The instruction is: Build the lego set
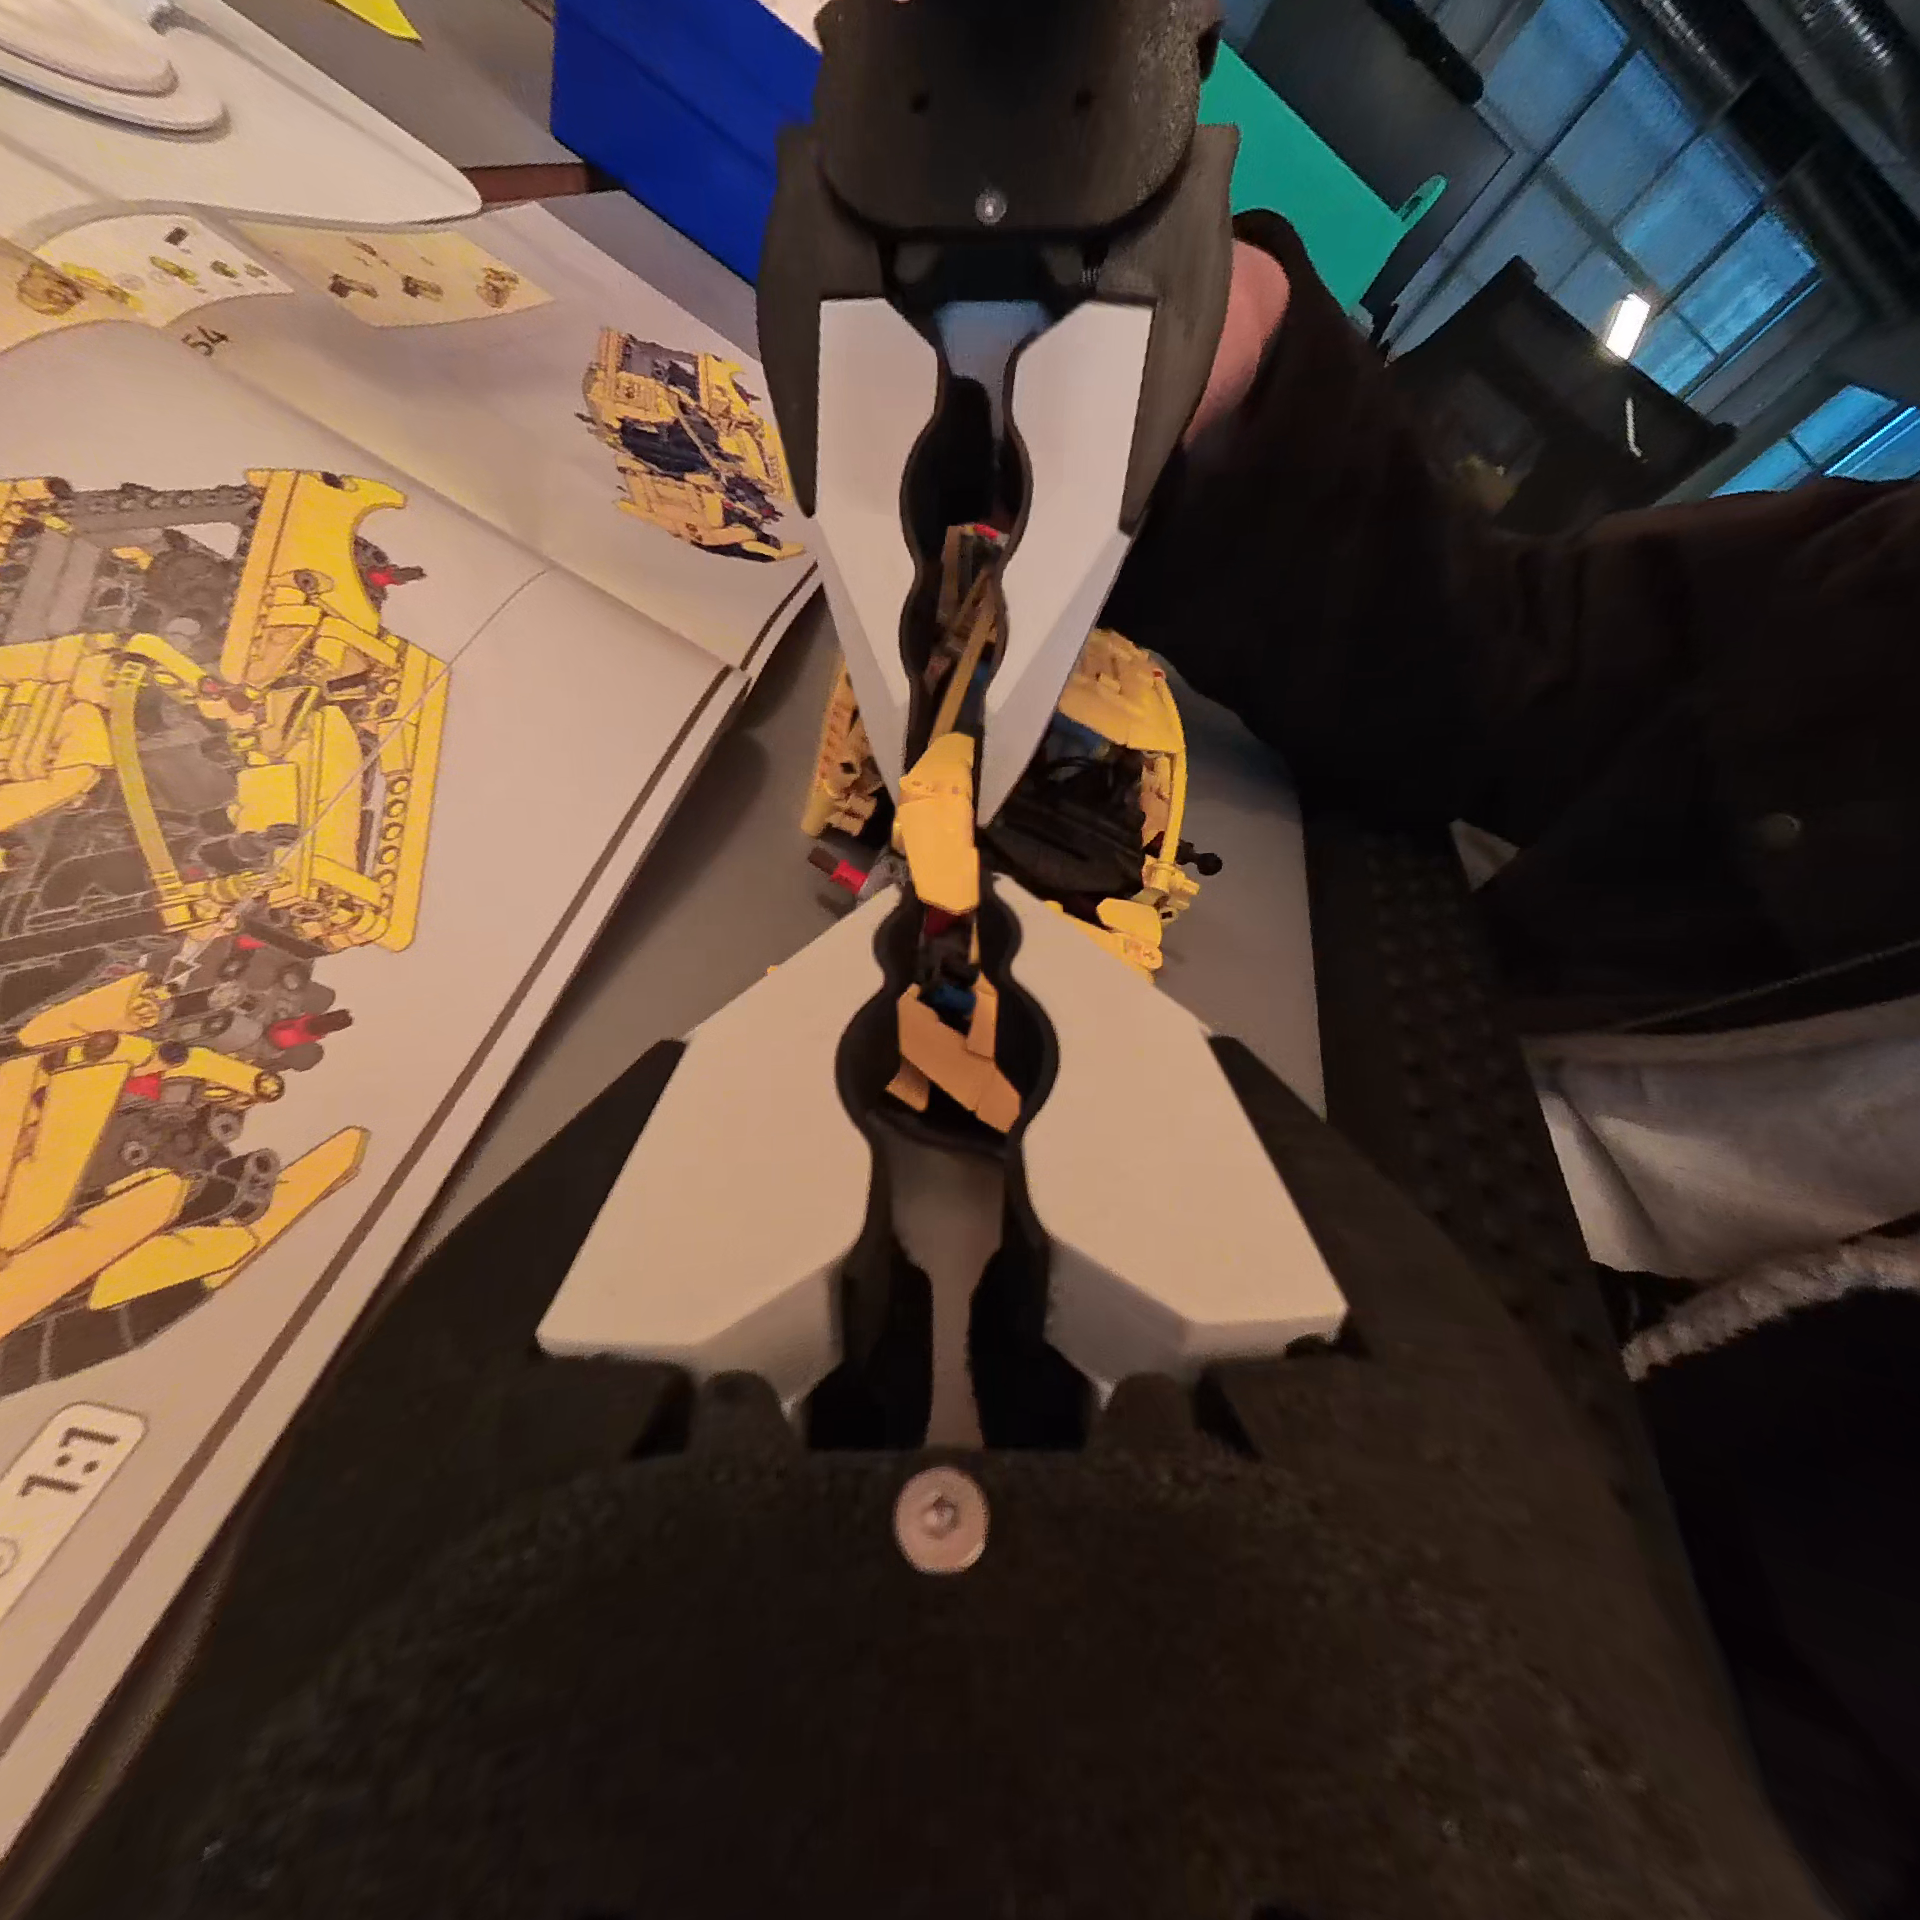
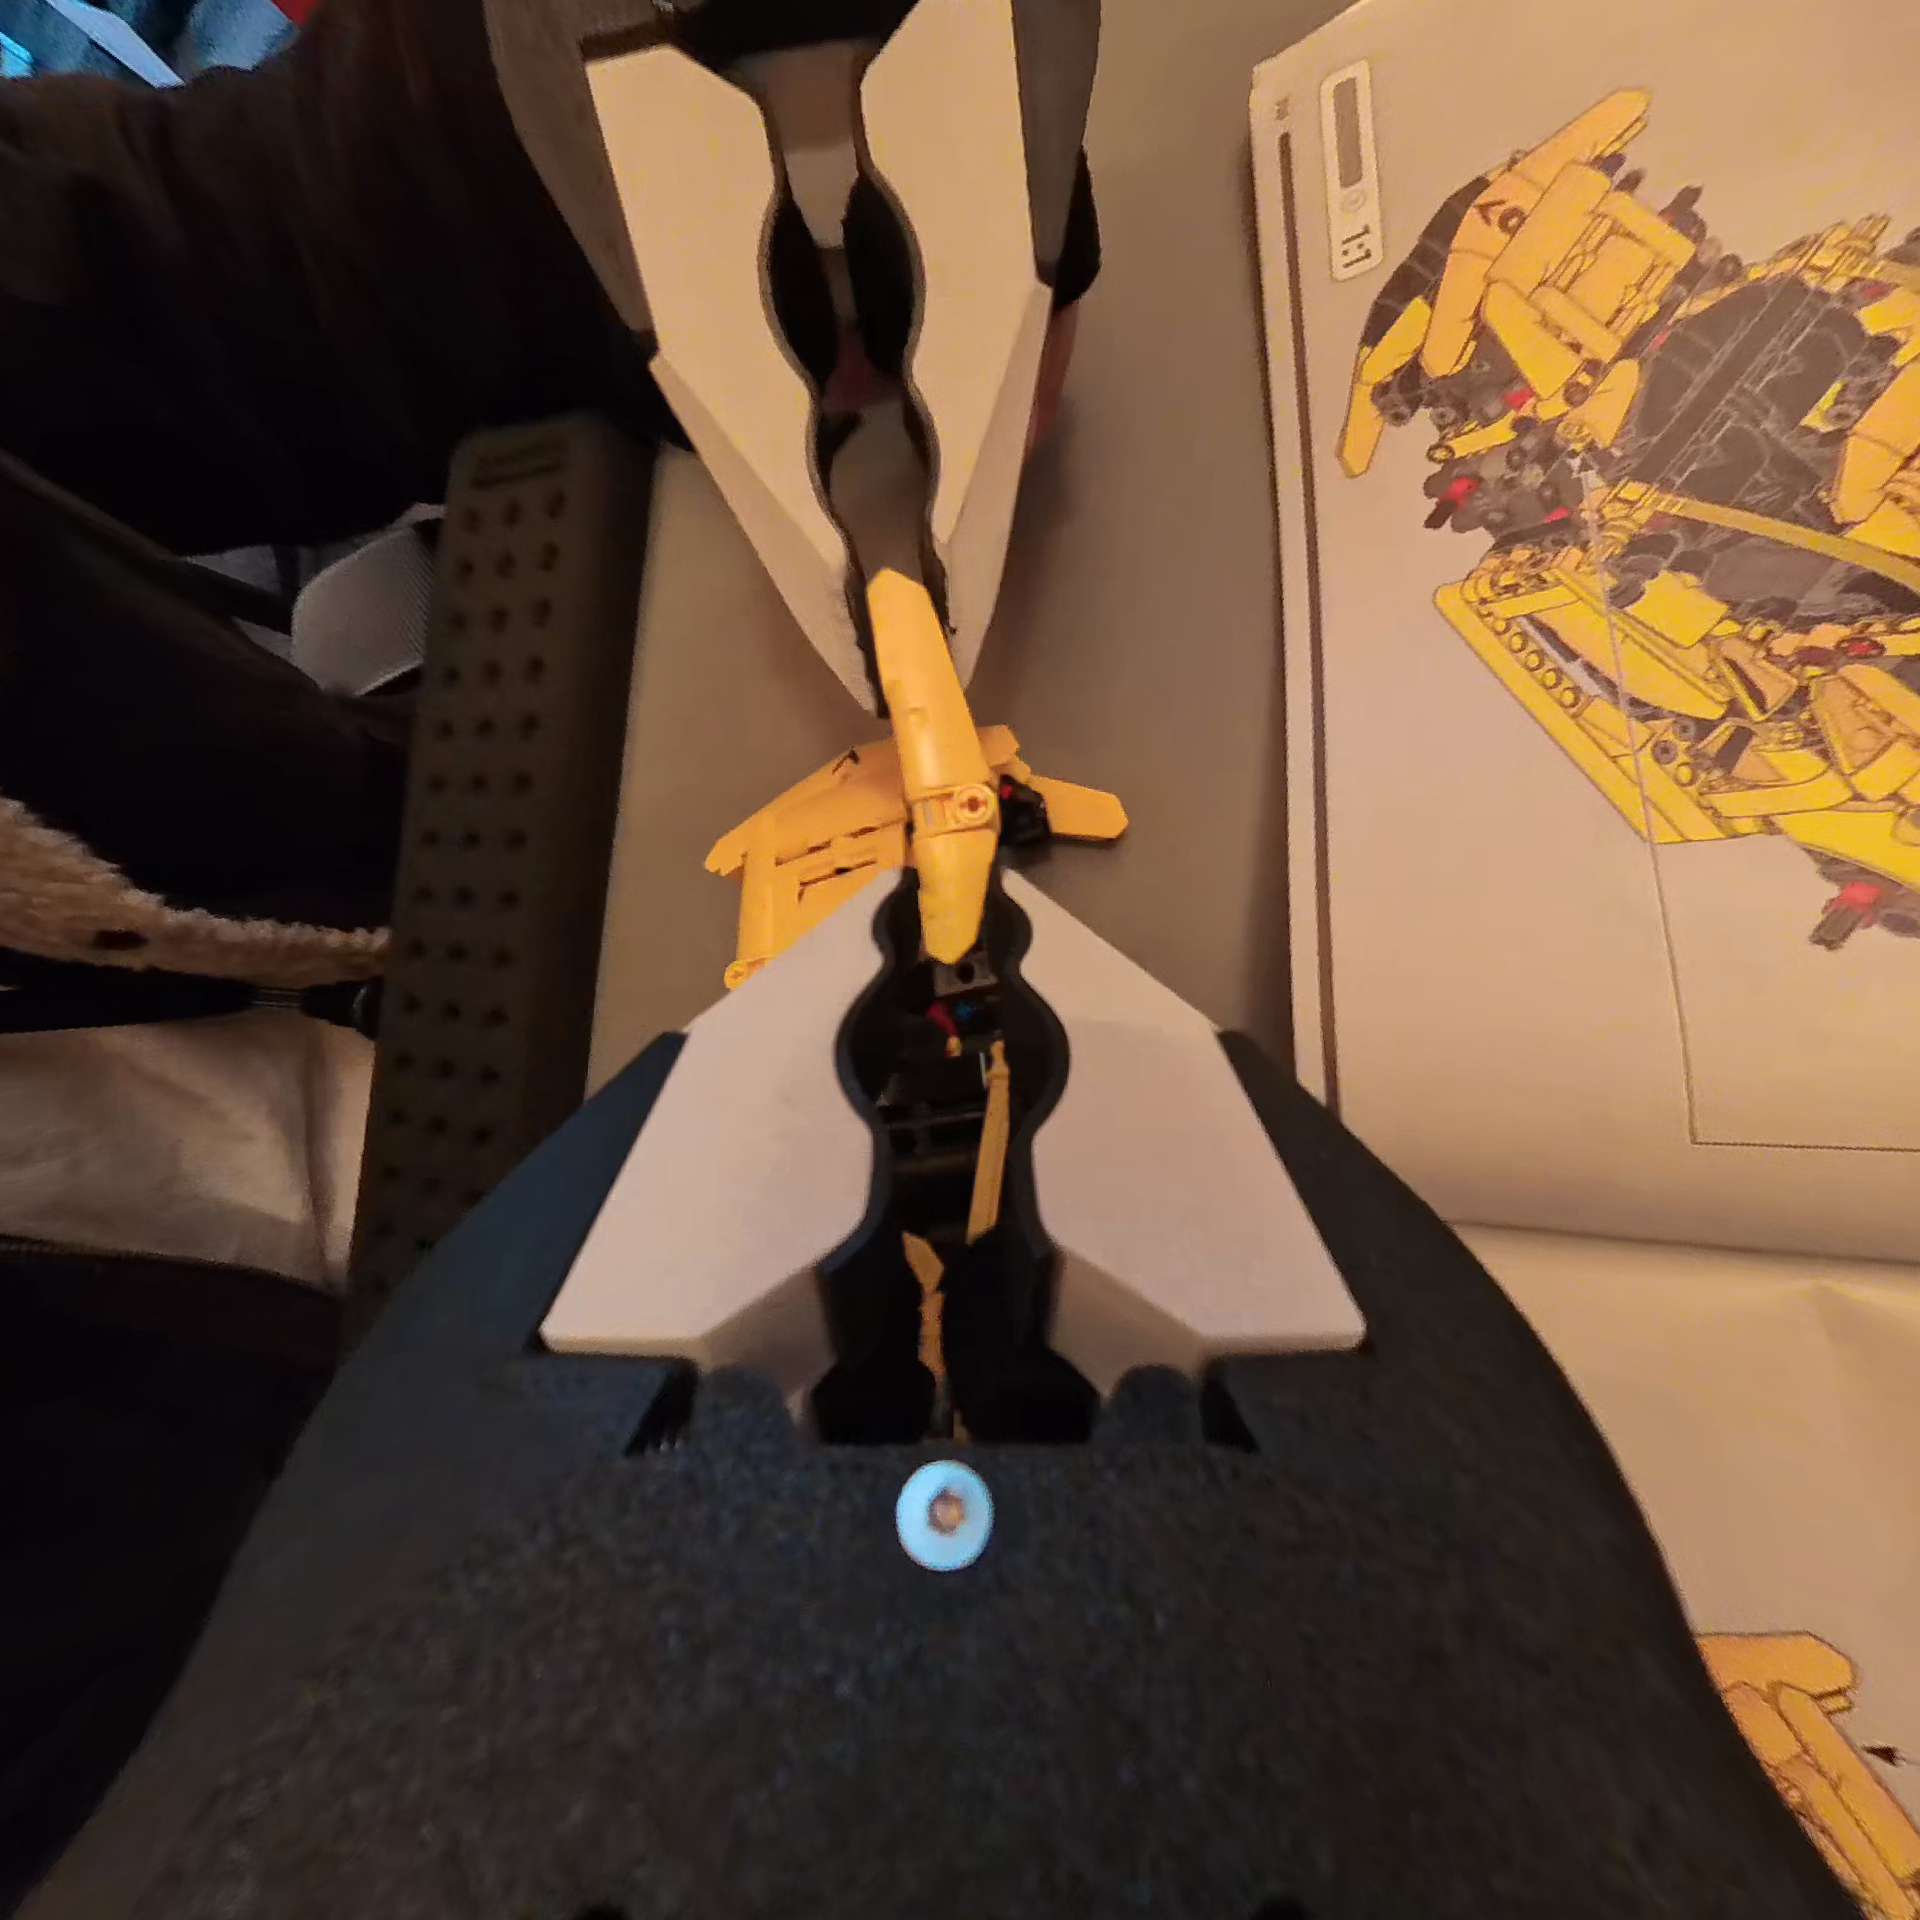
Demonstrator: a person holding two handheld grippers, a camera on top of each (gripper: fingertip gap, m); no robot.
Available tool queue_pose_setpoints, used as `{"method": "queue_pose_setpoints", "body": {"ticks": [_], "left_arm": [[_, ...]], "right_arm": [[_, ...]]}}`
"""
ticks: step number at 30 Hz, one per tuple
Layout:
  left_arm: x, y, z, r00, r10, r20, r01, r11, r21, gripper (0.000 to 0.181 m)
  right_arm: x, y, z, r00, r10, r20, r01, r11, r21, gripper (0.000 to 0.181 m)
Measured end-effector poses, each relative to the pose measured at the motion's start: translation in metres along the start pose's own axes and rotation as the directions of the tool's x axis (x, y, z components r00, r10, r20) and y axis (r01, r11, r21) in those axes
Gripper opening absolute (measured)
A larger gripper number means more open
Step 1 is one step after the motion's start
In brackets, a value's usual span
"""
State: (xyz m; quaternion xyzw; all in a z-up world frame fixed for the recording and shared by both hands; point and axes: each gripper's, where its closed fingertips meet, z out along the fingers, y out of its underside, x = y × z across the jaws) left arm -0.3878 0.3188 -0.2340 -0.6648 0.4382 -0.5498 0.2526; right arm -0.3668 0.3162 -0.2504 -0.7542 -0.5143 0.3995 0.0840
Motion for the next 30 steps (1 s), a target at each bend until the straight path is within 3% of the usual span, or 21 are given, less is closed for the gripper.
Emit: {"method": "queue_pose_setpoints", "body": {"ticks": [8,11,17,23,30], "left_arm": [[-0.003,0.009,0.004,1.0,0.007,0.024,-0.006,0.999,-0.049,0.01],[-0.003,0.01,0.004,0.997,-0.075,-0.006,0.075,0.996,-0.049,0.01],[-0.004,0.004,0.001,0.993,-0.113,-0.035,0.113,0.994,-0.006,0.01],[0.0,0.008,0.012,1.0,-0.018,-0.019,0.018,1.0,-0.02,0.01],[-0.009,0.018,0.017,0.994,0.089,0.07,-0.083,0.993,-0.081,0.01]], "right_arm": [[0.003,0.01,0.006,0.999,-0.025,-0.026,0.023,0.998,-0.061,0.013],[0.003,0.016,0.003,0.995,-0.086,-0.055,0.081,0.992,-0.092,0.025],[0.008,0.012,-0.002,0.976,-0.173,-0.134,0.159,0.982,-0.106,0.018],[0.001,0.005,-0.004,0.969,-0.209,-0.136,0.199,0.977,-0.081,0.016],[0.013,0.009,0.001,0.94,-0.251,-0.23,0.213,0.961,-0.177,0.014]]}}
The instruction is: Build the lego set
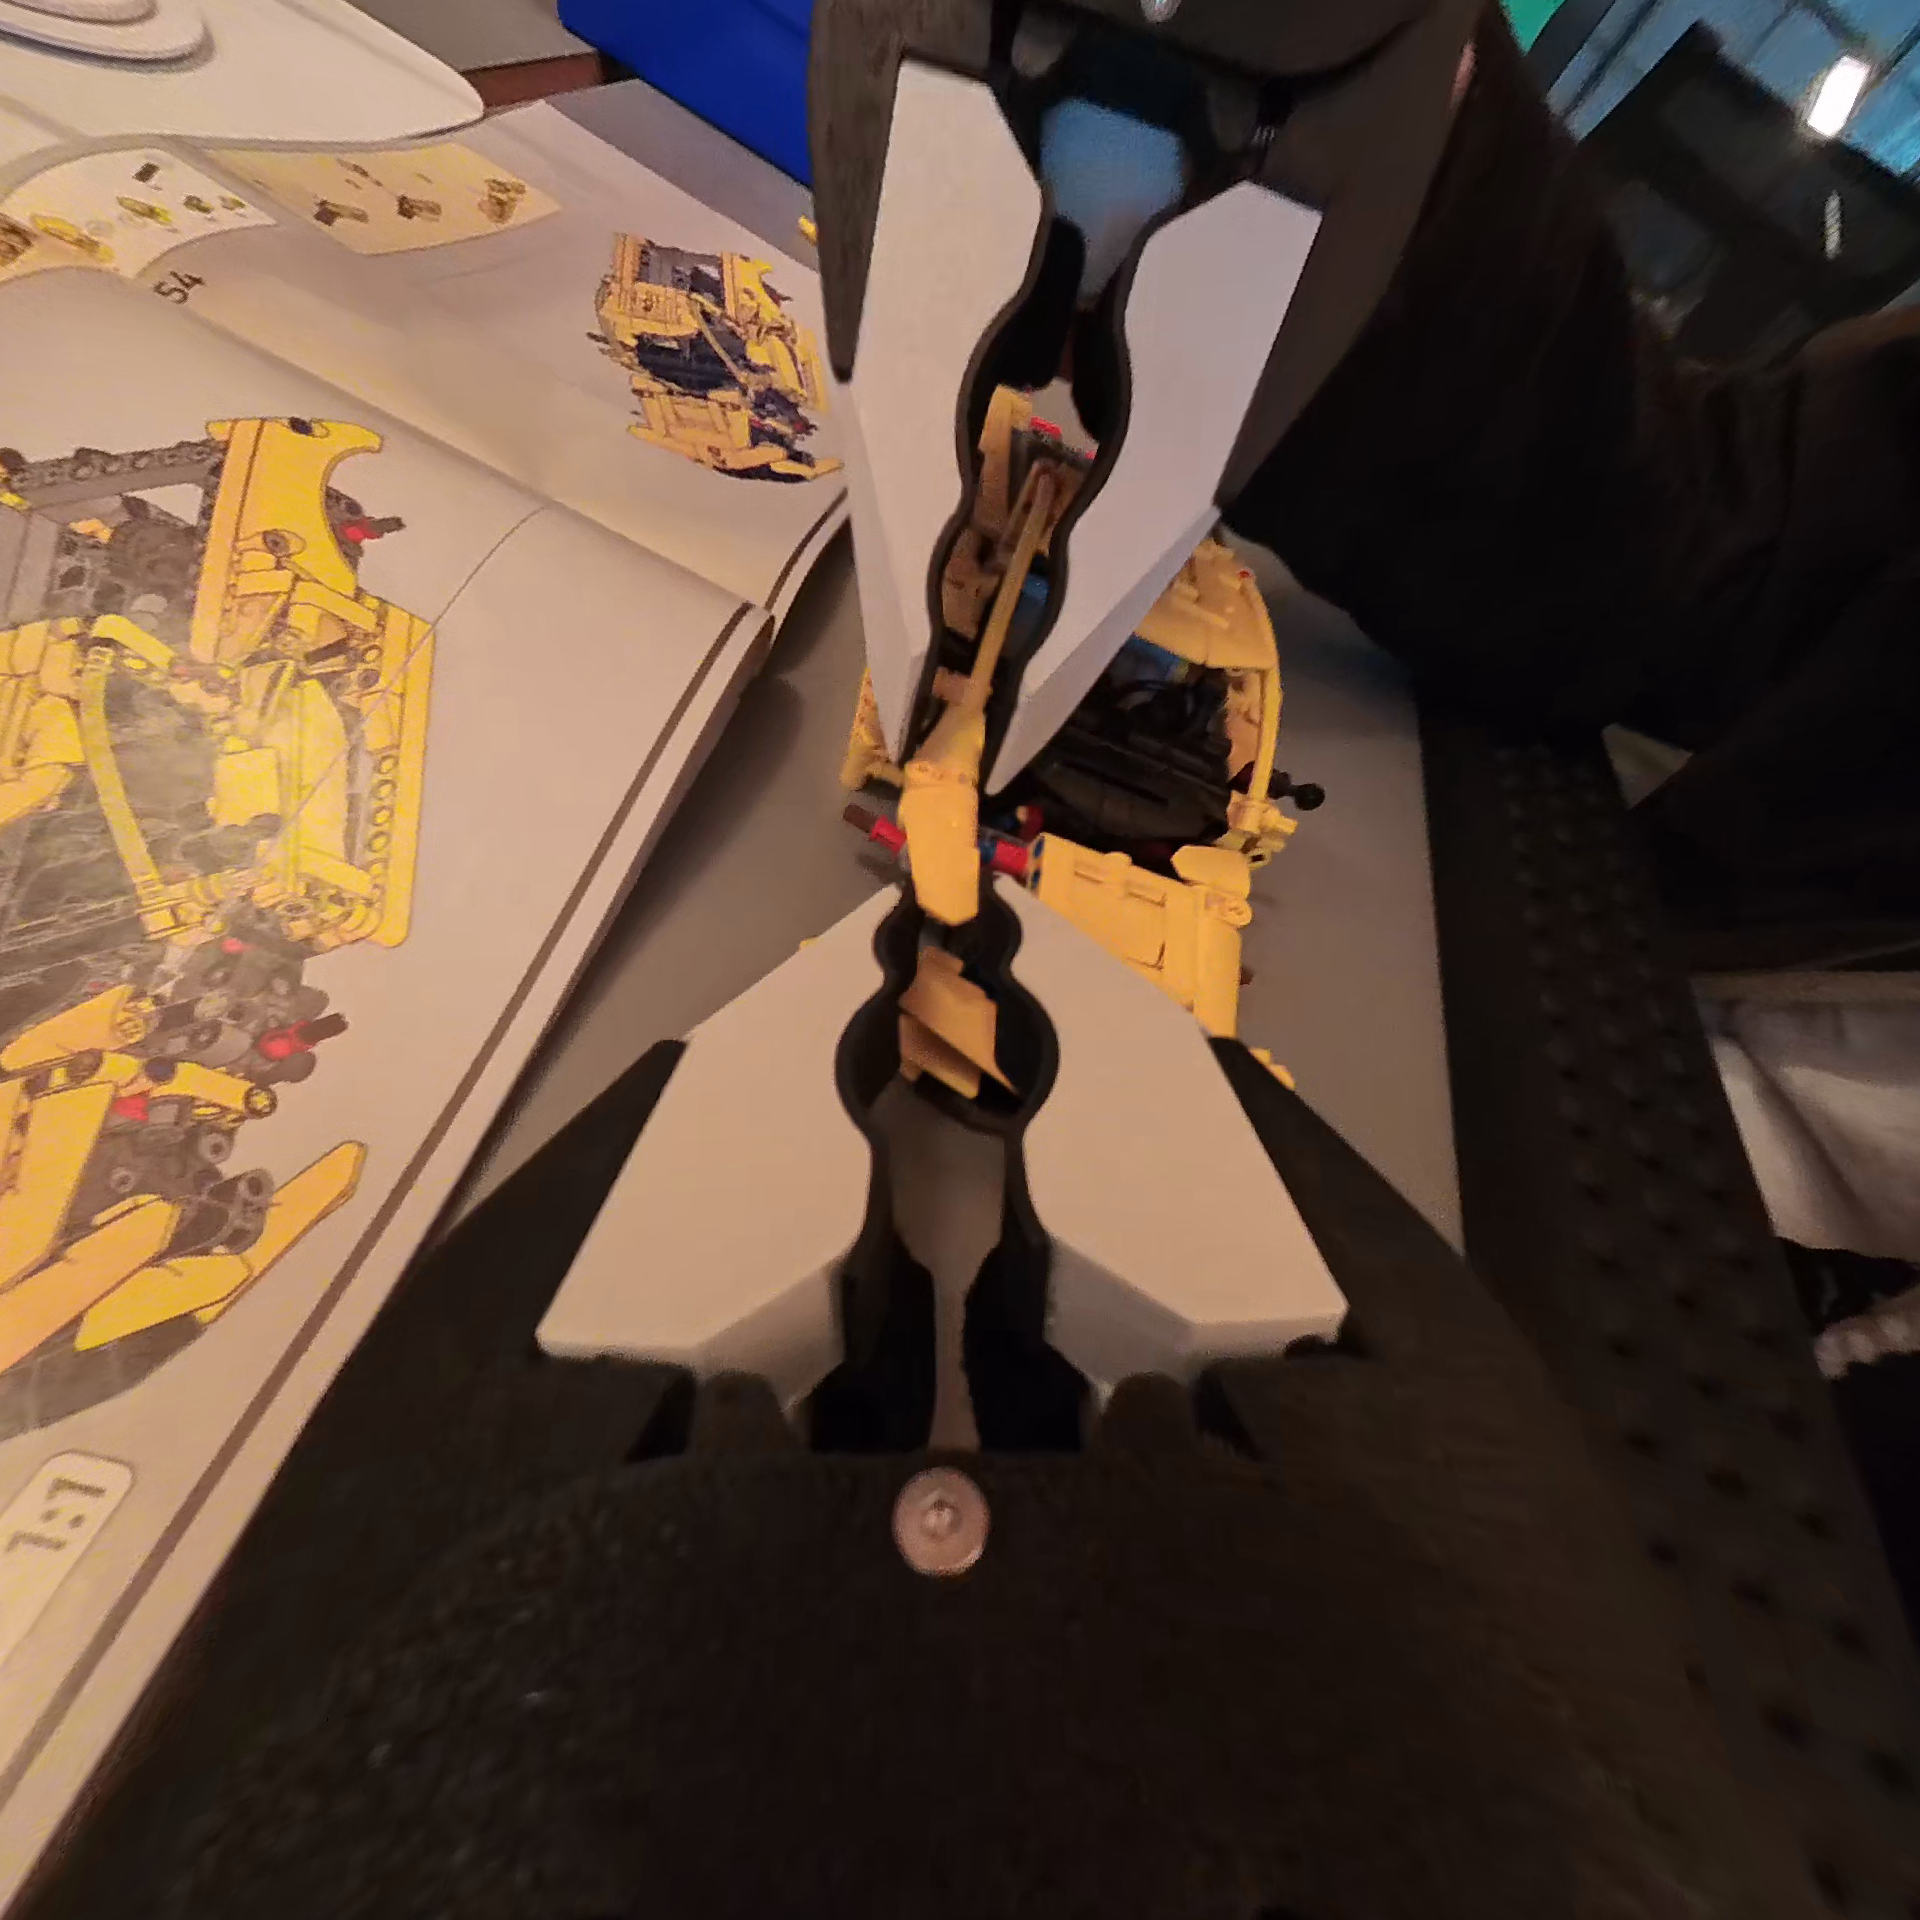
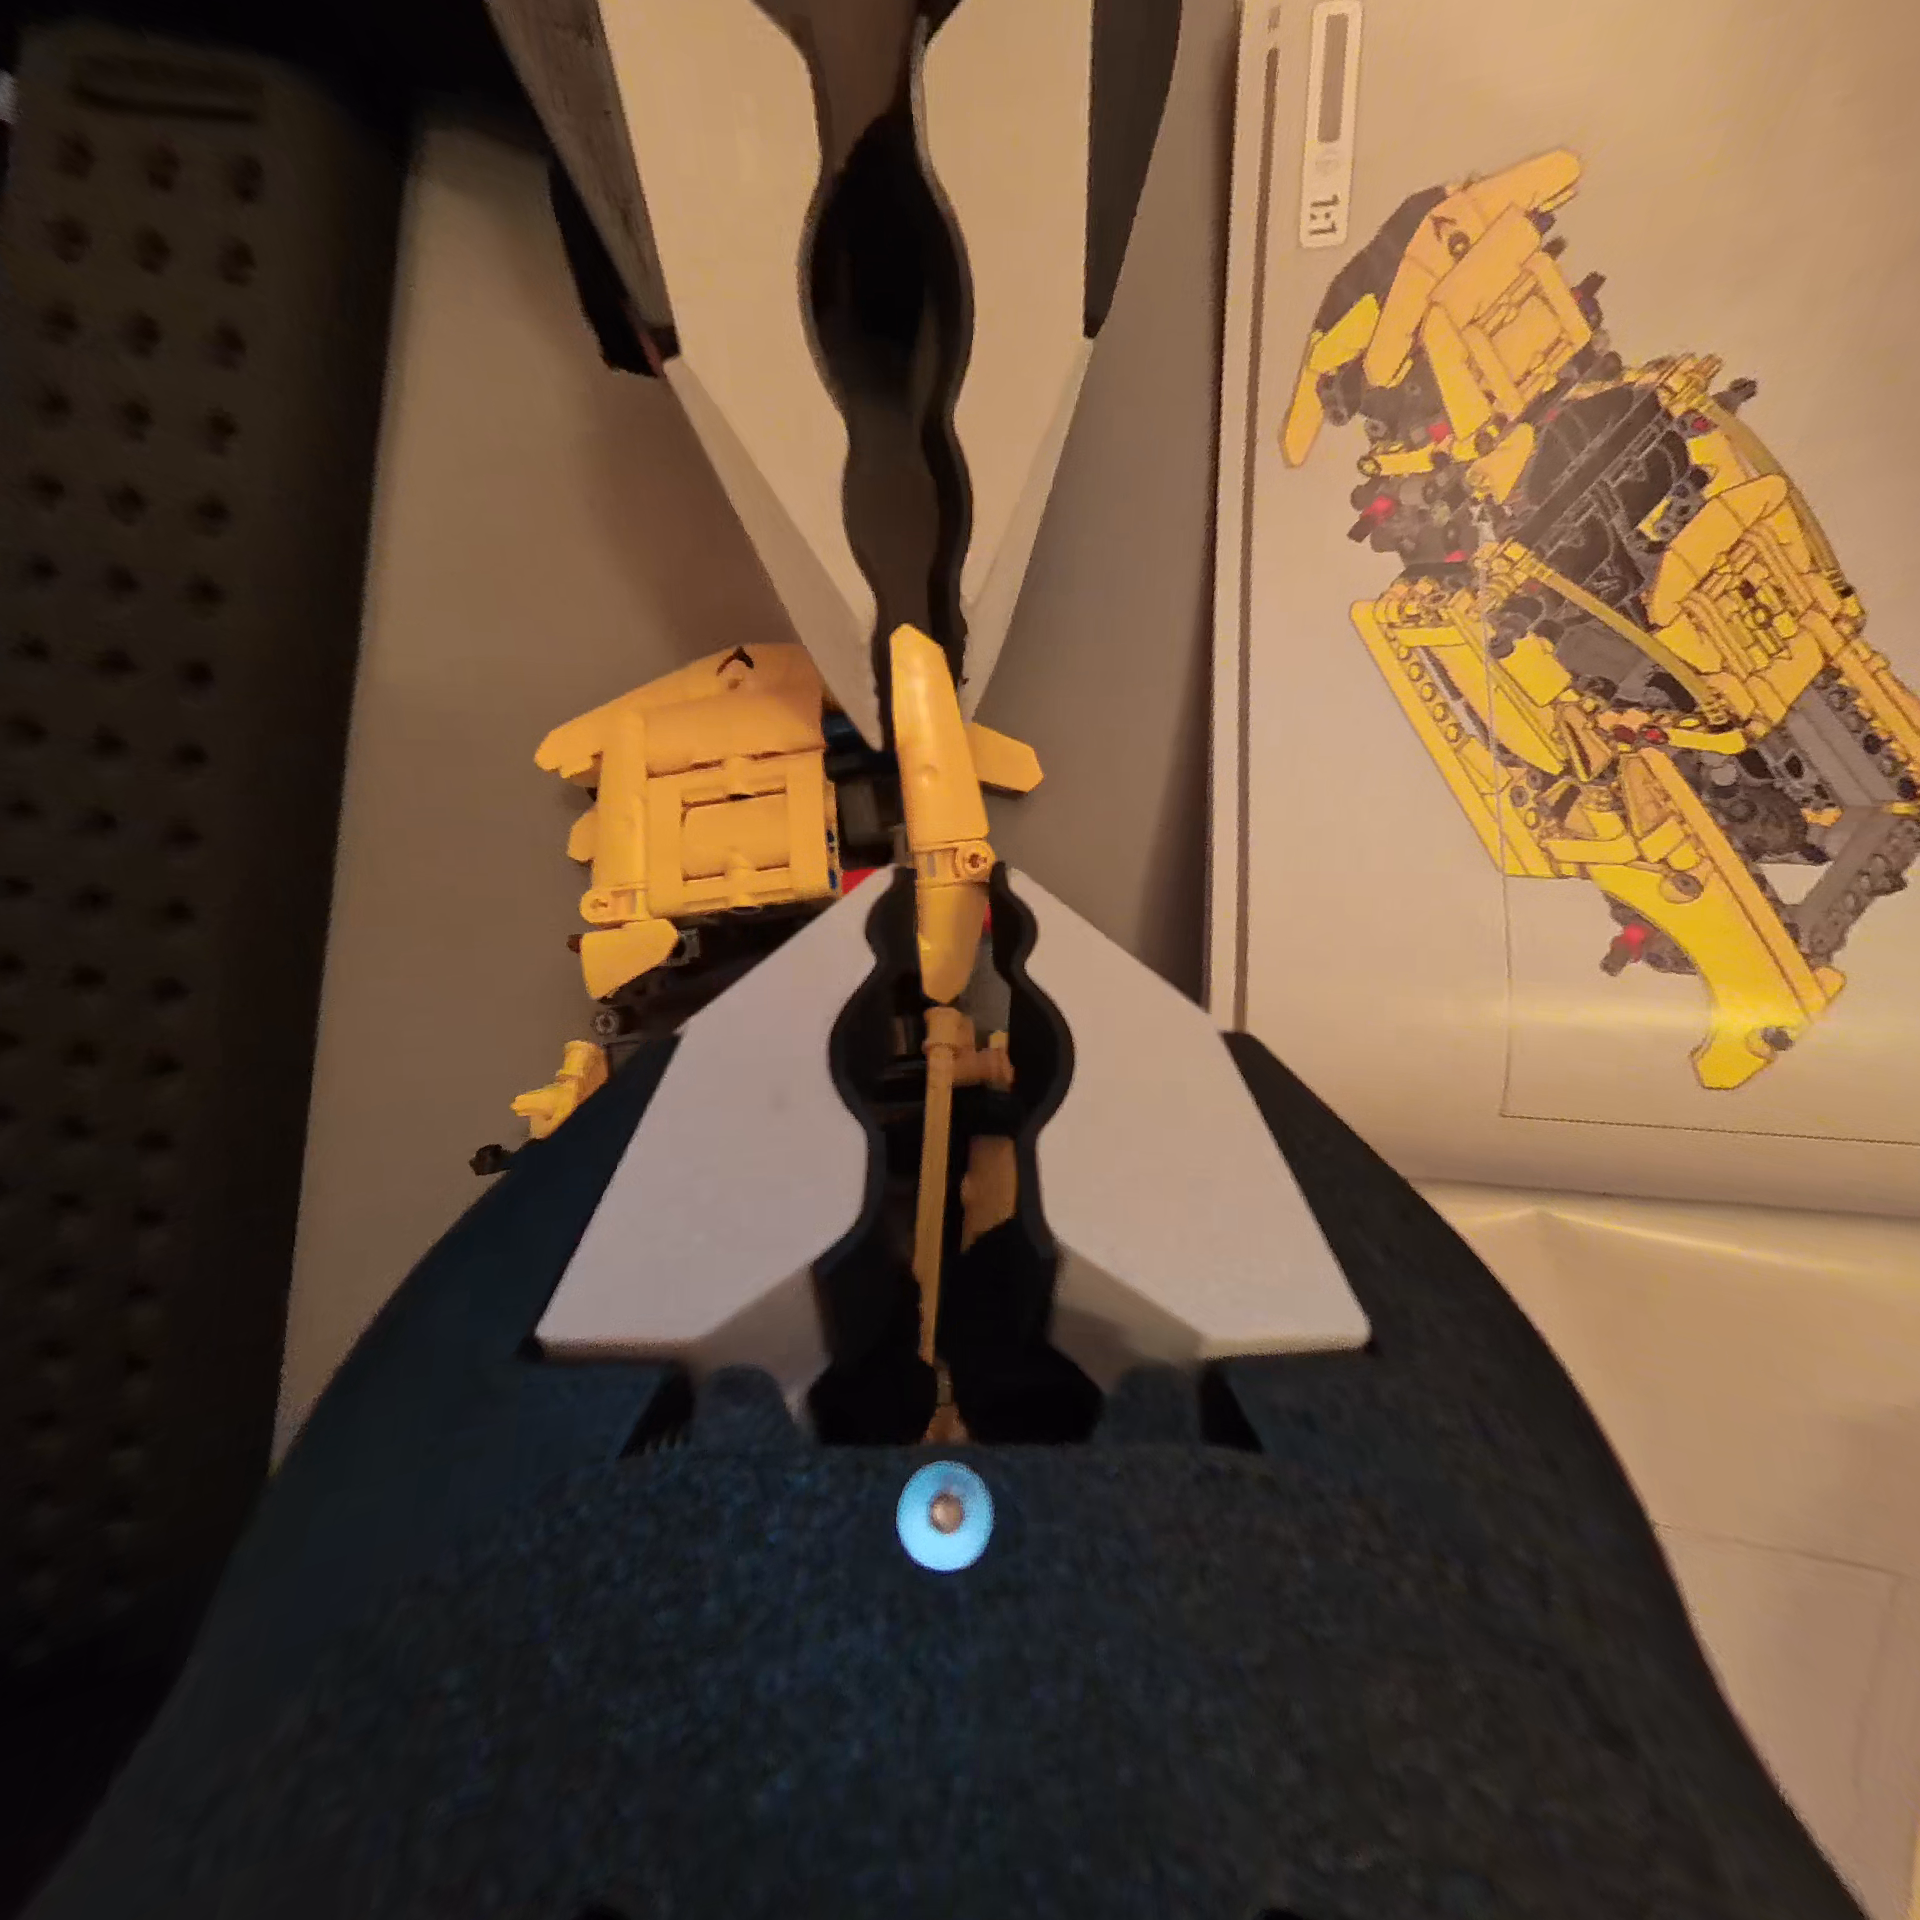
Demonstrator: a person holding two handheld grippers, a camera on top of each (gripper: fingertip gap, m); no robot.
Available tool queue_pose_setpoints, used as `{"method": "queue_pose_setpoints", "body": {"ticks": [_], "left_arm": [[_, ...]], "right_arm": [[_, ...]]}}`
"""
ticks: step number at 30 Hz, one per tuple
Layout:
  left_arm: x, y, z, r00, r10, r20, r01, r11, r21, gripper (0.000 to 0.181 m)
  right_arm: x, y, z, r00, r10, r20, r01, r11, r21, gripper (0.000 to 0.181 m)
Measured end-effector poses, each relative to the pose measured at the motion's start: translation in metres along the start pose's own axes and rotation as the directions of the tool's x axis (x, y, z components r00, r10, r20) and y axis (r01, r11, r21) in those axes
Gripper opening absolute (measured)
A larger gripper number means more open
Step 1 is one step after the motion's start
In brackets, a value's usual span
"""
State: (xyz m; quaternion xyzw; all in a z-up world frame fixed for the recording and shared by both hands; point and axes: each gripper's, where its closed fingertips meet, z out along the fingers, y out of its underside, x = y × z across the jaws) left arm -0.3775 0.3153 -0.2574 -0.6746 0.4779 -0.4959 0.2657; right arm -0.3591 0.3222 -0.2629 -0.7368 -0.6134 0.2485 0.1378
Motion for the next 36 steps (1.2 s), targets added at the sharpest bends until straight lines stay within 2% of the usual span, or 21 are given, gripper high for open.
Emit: {"method": "queue_pose_setpoints", "body": {"ticks": [4,7,18,25,28,30,34,36], "left_arm": [[-0.001,0.008,-0.001,0.999,0.035,0.015,-0.034,0.998,-0.059,0.013],[-0.002,0.007,-0.004,1.0,0.025,0.008,-0.025,0.998,-0.053,0.014],[0.007,0.012,-0.006,0.998,0.061,-0.029,-0.063,0.994,-0.091,0.01],[0.014,0.016,-0.004,0.993,0.109,-0.051,-0.114,0.987,-0.115,0.009],[0.015,0.016,-0.004,0.991,0.128,-0.048,-0.133,0.984,-0.12,0.01],[0.016,0.017,-0.004,0.99,0.134,-0.051,-0.14,0.983,-0.121,0.01],[0.017,0.018,-0.004,0.985,0.163,-0.047,-0.168,0.978,-0.127,0.01],[0.017,0.018,-0.004,0.984,0.174,-0.044,-0.179,0.975,-0.129,0.01]], "right_arm": [[-0.001,0.006,0.001,0.999,-0.023,-0.041,0.02,0.997,-0.074,0.014],[-0.003,0.007,0.002,0.999,-0.015,-0.045,0.01,0.996,-0.094,0.014],[-0.012,0.005,0.006,0.999,0.023,0.023,-0.021,0.996,-0.084,0.014],[-0.02,0.009,0.005,0.999,-0.035,0.029,0.038,0.994,-0.101,0.016],[-0.024,0.01,0.004,0.999,-0.047,0.013,0.048,0.991,-0.126,0.037],[-0.031,0.001,0.006,0.997,-0.082,0.013,0.083,0.992,-0.097,0.048],[-0.04,-0.006,0.018,0.978,-0.205,-0.046,0.199,0.973,-0.116,0.089],[-0.041,-0.004,0.025,0.969,-0.237,-0.063,0.225,0.961,-0.158,0.096]]}}
